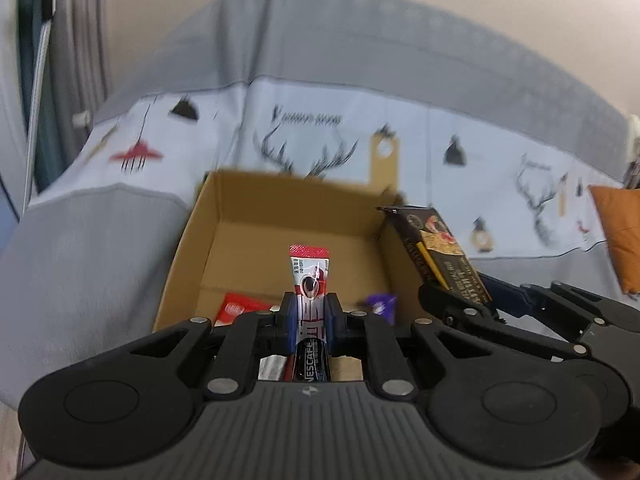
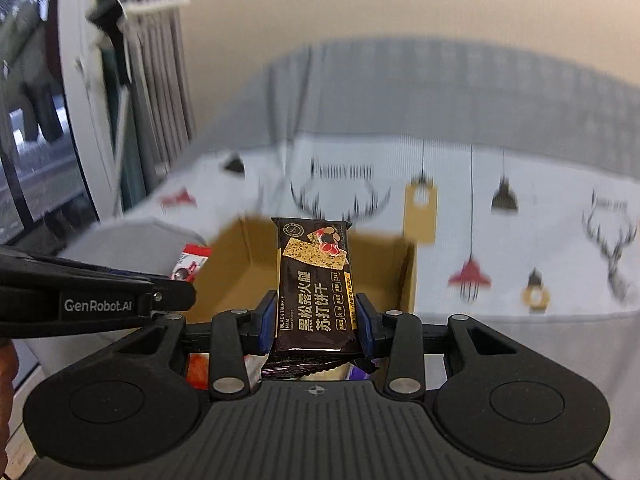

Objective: Organize snacks

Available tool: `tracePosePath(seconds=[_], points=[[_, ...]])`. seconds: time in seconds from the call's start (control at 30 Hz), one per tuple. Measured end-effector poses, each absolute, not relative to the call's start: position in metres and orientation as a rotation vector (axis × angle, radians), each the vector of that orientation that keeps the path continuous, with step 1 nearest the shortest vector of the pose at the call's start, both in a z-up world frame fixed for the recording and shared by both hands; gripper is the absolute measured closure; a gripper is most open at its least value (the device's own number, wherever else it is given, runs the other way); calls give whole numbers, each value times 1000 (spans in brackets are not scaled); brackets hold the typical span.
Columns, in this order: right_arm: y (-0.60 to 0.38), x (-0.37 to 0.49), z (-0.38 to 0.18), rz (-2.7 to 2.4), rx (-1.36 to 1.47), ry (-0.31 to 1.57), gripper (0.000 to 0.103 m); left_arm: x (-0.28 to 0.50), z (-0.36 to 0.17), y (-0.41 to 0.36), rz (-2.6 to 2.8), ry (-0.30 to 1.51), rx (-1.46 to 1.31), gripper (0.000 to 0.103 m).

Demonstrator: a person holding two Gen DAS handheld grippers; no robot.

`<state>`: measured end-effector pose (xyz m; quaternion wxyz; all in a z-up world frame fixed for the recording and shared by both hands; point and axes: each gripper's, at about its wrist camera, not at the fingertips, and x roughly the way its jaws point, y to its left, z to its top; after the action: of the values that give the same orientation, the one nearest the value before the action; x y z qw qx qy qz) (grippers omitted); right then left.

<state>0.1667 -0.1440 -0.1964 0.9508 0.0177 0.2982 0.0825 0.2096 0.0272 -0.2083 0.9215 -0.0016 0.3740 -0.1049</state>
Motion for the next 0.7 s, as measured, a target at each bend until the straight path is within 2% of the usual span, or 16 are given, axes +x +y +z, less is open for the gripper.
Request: tracePosePath(seconds=[0.03, 0.07, 0.1, 0.13, 0.17, 0.2, 0.27, 0.33, 0.4, 0.5, 0.7], points=[[-141, 169, -203, 162, 31, 622, 62, 210, -211, 29, -224, 769, 2, 87], [-140, 173, -208, 160, 34, 638, 61, 208, -210, 30, -229, 767, 20, 81], [-139, 175, -208, 159, 40, 652, 54, 206, -208, 31, -210, 765, 34, 55], [-137, 177, -207, 153, 49, 661, 45, 203, -201, 32, -168, 763, 44, 40], [-135, 176, -204, 142, 54, 663, 39, 202, -195, 33, -141, 753, 50, 17], [-136, 173, -197, 105, 46, 655, 37, 194, -183, 35, -157, 724, 51, 6], [-139, 163, -186, 74, 34, 649, 29, 173, -162, 37, -182, 664, 47, 2], [-143, 151, -173, 70, 39, 662, 29, 152, -143, 37, -169, 626, 54, 2], [-148, 132, -157, 70, 48, 664, 23, 133, -128, 36, -177, 603, 47, 0], [-154, 102, -132, 80, 92, 667, 13, 109, -111, 32, -210, 628, 22, 0], [-149, 50, -85, 42, 30, 646, 2, 68, -85, 12, -177, 665, 12, 0]])
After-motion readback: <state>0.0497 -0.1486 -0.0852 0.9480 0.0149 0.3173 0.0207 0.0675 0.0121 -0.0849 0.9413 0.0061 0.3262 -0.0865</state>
